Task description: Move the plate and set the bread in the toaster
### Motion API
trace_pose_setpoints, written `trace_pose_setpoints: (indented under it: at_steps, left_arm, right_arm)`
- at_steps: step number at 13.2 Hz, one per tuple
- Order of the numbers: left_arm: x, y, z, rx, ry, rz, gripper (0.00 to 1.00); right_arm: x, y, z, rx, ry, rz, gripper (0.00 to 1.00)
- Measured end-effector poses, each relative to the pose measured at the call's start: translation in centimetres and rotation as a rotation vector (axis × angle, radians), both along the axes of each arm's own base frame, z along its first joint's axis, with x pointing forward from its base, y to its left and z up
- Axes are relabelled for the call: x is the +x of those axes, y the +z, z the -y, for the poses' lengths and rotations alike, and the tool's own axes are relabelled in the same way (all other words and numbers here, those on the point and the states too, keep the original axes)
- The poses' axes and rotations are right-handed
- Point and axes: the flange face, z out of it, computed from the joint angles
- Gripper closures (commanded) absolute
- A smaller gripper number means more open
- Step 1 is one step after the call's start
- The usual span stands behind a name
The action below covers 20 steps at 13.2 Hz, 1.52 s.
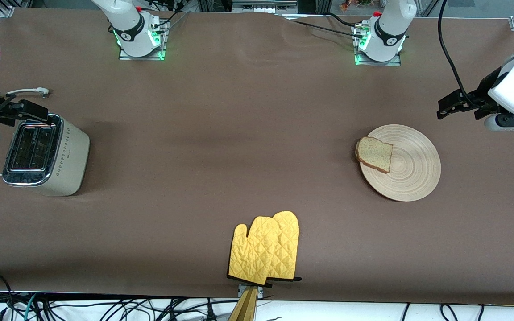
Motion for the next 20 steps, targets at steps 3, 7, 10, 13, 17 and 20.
trace_pose_setpoints:
  at_steps: [3, 7, 10, 13, 17, 20]
  left_arm:
    - [0.3, -2.4, -1.9, 0.001, 0.036, 0.002, 0.0]
    - [0.0, -9.0, -6.9, 0.015, 0.123, -0.011, 0.0]
    - [-0.6, -12.7, -7.5, 0.018, 0.135, -0.016, 0.0]
    - [-0.9, -14.8, -10.2, 0.007, 0.064, -0.039, 0.0]
    - [-0.8, -24.0, -20.4, -0.144, 0.031, -0.063, 0.0]
    - [-2.1, -31.2, -27.5, -0.308, -0.012, -0.043, 0.0]
  right_arm:
    - [0.0, 0.0, 0.0, 0.0, 0.0, 0.0, 0.0]
    - [0.0, 0.0, 0.0, 0.0, -0.001, 0.0, 0.0]
    - [0.0, 0.0, 0.0, 0.0, -0.001, 0.0, 0.0]
    - [0.0, 0.0, 0.0, 0.0, -0.001, 0.0, 0.0]
    - [0.0, 0.0, 0.1, 0.0, -0.001, -0.001, 0.0]
    - [0.0, 0.0, 0.1, 0.0, -0.001, -0.001, 0.0]
